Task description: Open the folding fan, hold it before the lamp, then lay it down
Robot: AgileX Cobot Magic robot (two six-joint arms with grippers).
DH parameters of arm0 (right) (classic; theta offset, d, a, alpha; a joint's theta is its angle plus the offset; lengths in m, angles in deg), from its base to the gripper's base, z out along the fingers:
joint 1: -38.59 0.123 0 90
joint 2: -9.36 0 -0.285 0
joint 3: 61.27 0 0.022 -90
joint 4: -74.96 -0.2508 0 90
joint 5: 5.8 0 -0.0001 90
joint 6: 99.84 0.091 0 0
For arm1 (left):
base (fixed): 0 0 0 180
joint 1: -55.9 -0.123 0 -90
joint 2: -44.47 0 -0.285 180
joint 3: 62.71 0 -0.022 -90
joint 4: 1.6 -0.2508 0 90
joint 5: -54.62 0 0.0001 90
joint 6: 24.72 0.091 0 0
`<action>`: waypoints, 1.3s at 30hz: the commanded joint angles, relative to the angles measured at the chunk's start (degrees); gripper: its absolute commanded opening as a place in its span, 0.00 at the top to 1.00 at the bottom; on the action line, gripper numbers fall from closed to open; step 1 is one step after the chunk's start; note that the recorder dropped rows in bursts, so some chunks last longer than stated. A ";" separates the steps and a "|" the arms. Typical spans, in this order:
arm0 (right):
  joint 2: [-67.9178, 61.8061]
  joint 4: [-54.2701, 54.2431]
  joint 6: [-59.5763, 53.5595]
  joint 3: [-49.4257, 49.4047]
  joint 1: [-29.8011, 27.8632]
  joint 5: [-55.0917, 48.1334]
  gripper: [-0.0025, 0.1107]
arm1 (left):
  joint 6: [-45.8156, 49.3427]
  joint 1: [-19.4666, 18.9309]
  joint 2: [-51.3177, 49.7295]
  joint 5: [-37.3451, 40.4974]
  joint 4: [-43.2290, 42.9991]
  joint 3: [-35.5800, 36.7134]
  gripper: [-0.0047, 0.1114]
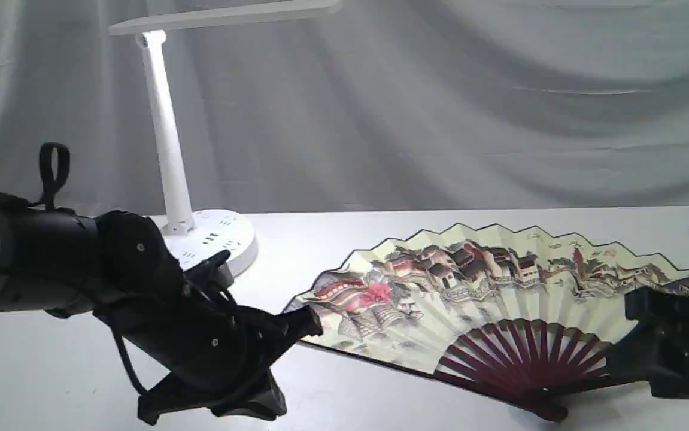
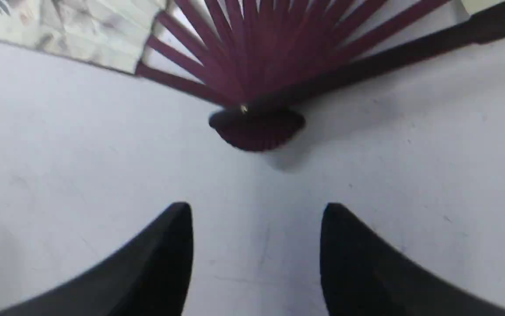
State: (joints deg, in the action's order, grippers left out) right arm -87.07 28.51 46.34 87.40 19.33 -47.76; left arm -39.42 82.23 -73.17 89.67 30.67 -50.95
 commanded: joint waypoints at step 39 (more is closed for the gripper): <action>6.98 39.66 28.39 0.27 17.14 3.95 0.71 | 9.37 -14.37 12.06 15.93 -22.21 -0.11 0.96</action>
State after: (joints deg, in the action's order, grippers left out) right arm -80.68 68.46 74.53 87.40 36.24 -44.53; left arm -30.11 68.11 -61.80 105.40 8.87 -50.95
